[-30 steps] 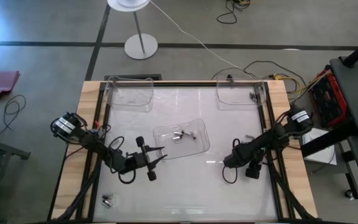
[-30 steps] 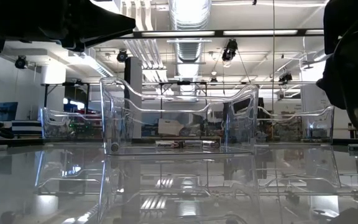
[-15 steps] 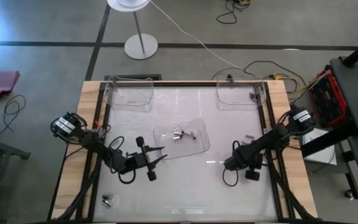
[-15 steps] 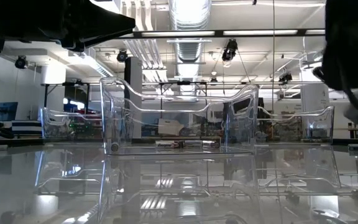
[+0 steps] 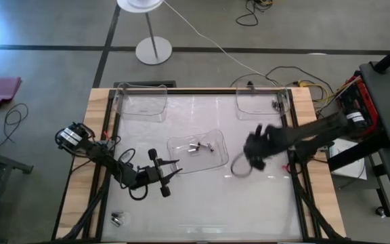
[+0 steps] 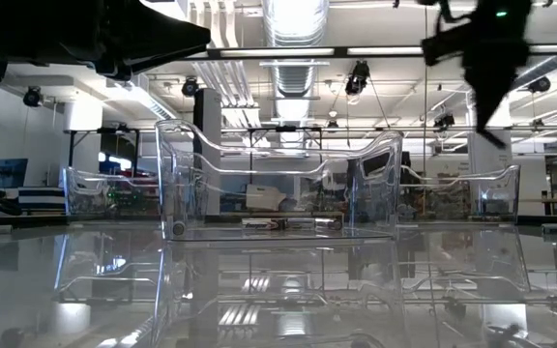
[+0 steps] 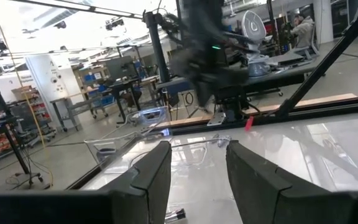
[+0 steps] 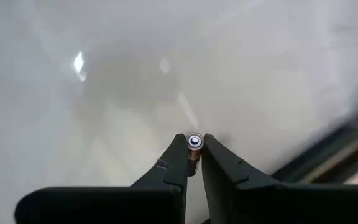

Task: Sort batteries
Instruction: Put the black battery into the top right transparent bin

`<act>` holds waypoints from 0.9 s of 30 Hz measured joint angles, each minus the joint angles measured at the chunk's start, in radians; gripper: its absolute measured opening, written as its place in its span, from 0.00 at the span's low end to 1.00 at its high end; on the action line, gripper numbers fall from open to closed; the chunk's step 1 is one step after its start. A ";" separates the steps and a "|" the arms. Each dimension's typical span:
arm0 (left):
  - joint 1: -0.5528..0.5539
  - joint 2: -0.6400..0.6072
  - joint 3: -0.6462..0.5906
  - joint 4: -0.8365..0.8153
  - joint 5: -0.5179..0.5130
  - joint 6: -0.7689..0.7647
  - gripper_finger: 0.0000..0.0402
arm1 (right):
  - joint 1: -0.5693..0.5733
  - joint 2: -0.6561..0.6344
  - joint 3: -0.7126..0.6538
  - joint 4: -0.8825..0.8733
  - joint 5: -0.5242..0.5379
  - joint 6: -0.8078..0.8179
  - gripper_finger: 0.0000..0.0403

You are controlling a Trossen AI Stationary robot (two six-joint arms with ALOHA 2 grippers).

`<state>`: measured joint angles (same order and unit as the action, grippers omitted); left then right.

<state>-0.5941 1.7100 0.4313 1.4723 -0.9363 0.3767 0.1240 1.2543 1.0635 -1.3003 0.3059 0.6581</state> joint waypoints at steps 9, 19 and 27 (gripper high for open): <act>0.000 0.000 0.000 0.000 0.000 0.000 0.34 | -0.546 0.028 0.080 0.179 0.093 -0.224 0.06; -0.002 0.000 -0.001 -0.055 0.000 -0.022 0.34 | -1.012 0.137 -0.010 0.463 -0.147 -0.318 0.06; -0.002 0.000 -0.002 -0.057 -0.010 -0.026 0.34 | -1.139 0.248 -0.074 0.606 -0.210 -0.317 0.06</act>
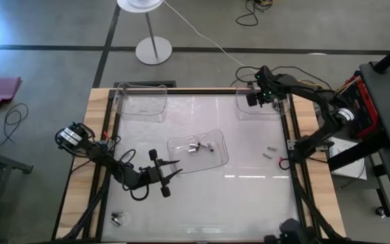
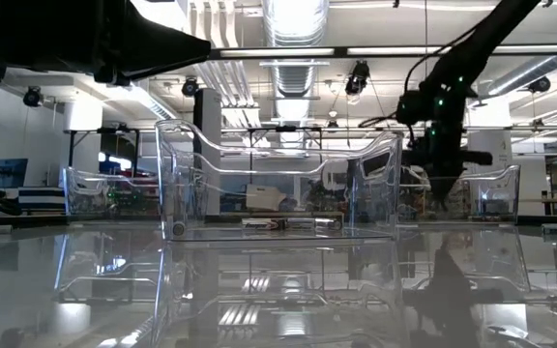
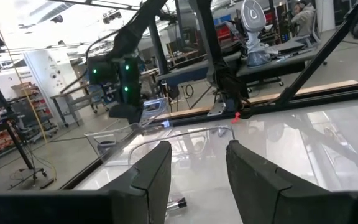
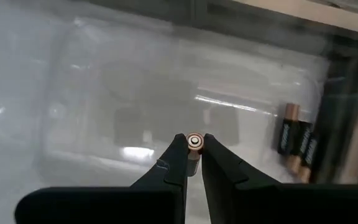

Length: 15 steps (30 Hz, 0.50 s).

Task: Sort batteries
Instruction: Put the black battery into the top right transparent bin

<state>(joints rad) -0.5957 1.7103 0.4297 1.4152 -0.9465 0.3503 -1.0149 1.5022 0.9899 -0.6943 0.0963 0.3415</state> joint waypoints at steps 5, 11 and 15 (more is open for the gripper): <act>0.000 0.000 0.000 -0.002 -0.013 -0.001 0.34 | -0.014 0.097 0.000 0.066 -0.028 0.025 0.06; 0.000 0.000 0.000 -0.006 -0.014 -0.001 0.34 | -0.017 0.188 0.004 0.144 -0.066 0.055 0.06; -0.001 0.000 0.000 -0.013 -0.016 -0.004 0.34 | -0.020 0.207 0.004 0.161 -0.068 0.078 0.06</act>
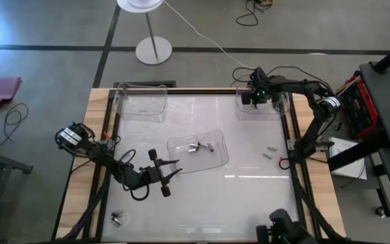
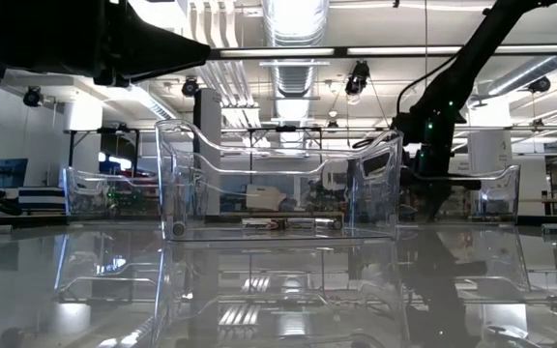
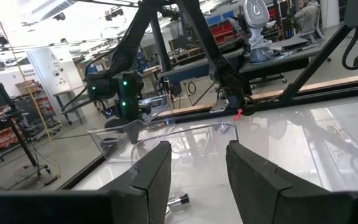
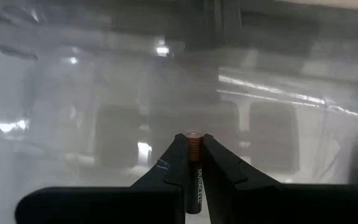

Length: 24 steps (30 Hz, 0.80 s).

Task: Sort batteries
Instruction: Put the black battery into the top right transparent bin

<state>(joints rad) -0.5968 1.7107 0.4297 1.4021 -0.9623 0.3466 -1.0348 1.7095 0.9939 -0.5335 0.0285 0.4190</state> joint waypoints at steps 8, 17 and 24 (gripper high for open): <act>-0.001 0.000 0.000 -0.004 -0.025 0.002 0.34 | 0.000 -0.060 -0.008 -0.024 0.060 0.026 0.20; -0.007 0.000 0.000 -0.003 -0.026 0.003 0.34 | 0.016 -0.276 -0.008 -0.079 0.086 -0.028 0.49; -0.007 0.000 0.000 0.000 -0.027 0.003 0.34 | 0.328 -0.620 -0.089 -0.085 0.155 -0.136 0.60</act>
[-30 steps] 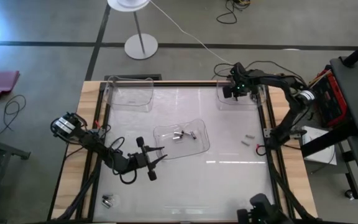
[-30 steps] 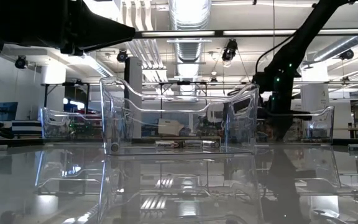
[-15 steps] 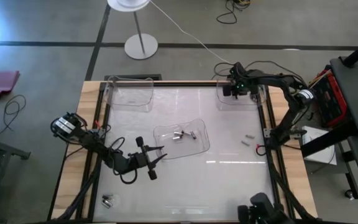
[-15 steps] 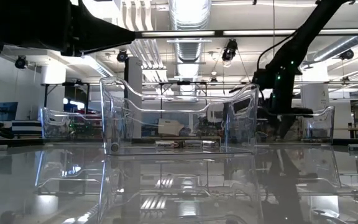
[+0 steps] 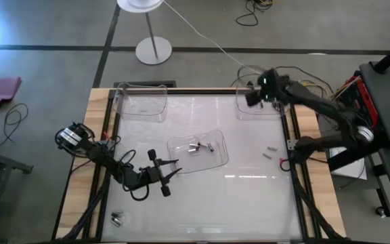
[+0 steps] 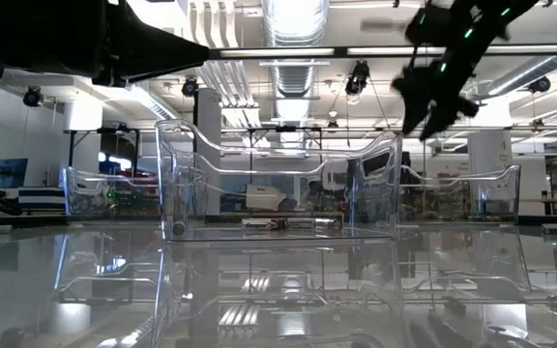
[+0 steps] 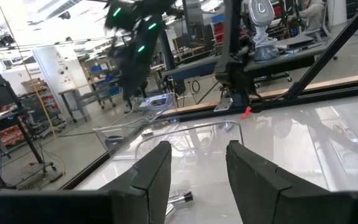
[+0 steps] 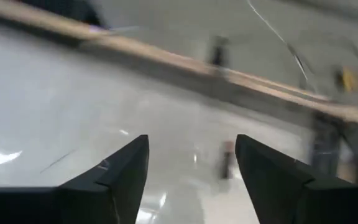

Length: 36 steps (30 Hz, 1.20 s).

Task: Sort batteries
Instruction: Put the black battery into the top right transparent bin

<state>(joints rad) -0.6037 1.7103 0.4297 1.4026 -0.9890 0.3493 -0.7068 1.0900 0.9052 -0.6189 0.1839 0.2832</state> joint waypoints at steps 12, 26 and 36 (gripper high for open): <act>-0.095 -0.011 0.080 -0.036 0.237 -0.067 0.34 | 0.941 -0.360 -0.308 0.241 0.255 0.072 0.55; -0.430 -0.166 0.398 -0.757 -0.257 -0.512 0.34 | 1.224 -0.148 -0.430 0.440 0.385 -0.058 0.56; -0.403 -0.185 0.688 -1.722 0.013 -1.410 0.34 | 1.226 0.060 -0.426 0.558 0.385 -0.155 0.56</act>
<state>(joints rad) -1.0065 1.5249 1.1180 -0.3199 -0.9764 -1.0611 0.5189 1.1501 0.4794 -0.0613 0.5690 0.1284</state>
